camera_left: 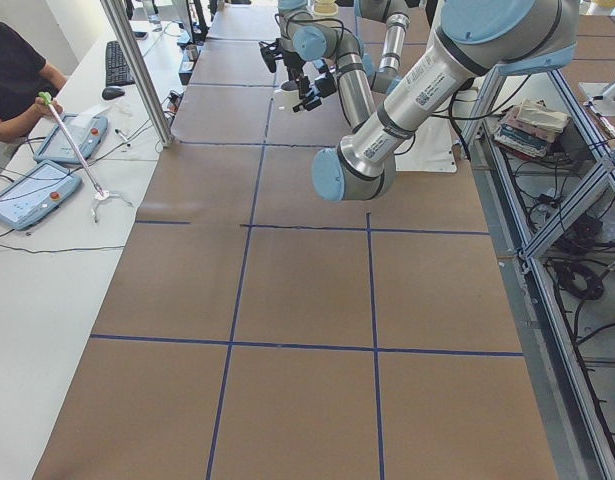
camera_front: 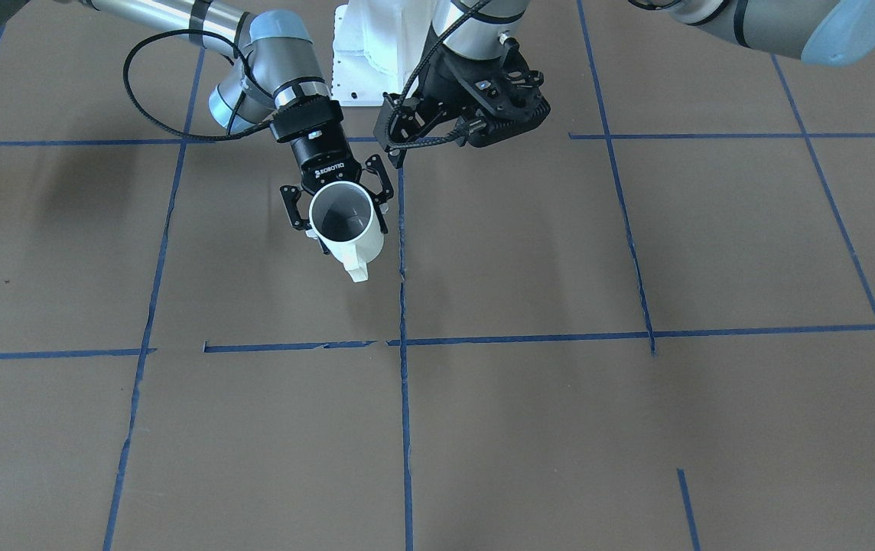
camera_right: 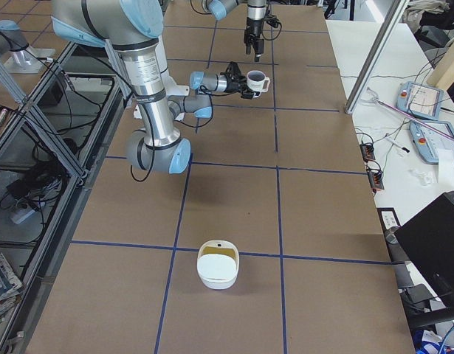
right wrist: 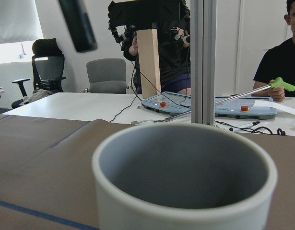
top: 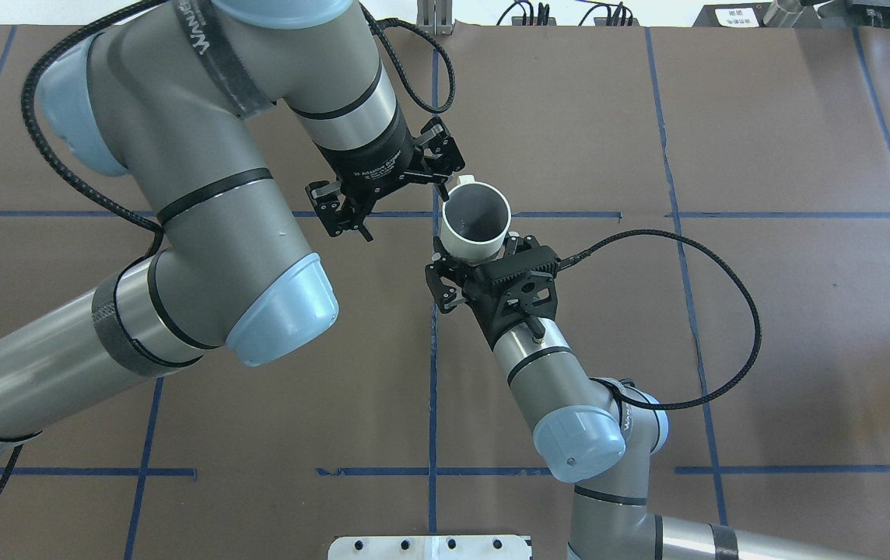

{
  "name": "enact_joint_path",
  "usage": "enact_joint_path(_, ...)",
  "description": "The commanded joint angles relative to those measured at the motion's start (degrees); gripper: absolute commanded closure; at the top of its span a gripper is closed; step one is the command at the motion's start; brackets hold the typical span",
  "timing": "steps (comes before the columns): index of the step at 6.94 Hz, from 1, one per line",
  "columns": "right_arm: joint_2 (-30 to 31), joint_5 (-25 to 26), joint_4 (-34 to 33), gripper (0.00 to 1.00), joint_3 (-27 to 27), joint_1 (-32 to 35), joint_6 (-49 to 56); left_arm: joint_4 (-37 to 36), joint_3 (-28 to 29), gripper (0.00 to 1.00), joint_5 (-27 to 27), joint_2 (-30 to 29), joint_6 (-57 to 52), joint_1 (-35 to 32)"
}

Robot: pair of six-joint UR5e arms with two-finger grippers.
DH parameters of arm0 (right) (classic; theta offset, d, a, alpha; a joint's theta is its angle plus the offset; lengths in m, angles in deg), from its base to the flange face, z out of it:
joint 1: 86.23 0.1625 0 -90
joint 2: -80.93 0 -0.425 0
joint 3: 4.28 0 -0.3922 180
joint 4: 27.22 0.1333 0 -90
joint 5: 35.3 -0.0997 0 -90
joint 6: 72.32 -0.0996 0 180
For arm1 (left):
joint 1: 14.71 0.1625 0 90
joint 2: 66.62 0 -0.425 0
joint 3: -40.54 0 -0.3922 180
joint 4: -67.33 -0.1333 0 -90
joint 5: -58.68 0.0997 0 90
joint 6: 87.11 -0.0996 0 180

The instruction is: Left arm hands cup to right arm to dump lemon

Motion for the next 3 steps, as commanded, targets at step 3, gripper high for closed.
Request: enact_joint_path(3, -1.97, 5.04, -0.39, 0.78, 1.14, -2.92, 5.57, -0.97, 2.62, 0.05, -0.06, -1.03, -0.59, 0.18)
